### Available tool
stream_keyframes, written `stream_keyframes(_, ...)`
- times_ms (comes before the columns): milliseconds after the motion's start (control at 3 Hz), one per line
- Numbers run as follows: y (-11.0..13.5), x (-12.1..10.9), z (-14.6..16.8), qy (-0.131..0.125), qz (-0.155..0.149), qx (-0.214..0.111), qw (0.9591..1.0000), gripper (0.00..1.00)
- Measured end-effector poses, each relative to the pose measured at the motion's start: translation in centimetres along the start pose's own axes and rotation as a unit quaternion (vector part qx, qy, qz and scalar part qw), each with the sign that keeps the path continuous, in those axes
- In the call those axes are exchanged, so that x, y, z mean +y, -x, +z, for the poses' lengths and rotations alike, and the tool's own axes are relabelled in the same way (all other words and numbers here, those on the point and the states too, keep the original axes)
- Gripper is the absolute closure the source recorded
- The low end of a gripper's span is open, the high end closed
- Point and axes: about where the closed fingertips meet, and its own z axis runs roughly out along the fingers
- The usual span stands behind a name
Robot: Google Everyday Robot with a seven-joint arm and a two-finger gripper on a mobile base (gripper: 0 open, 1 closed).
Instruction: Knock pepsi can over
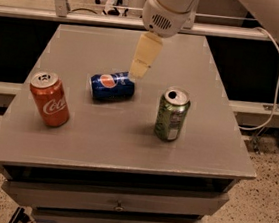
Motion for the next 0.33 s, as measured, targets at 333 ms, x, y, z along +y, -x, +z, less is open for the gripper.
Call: stream_keyframes(333,0.0,0.0,0.0,0.0,0.0,0.0,1.0,0.0)
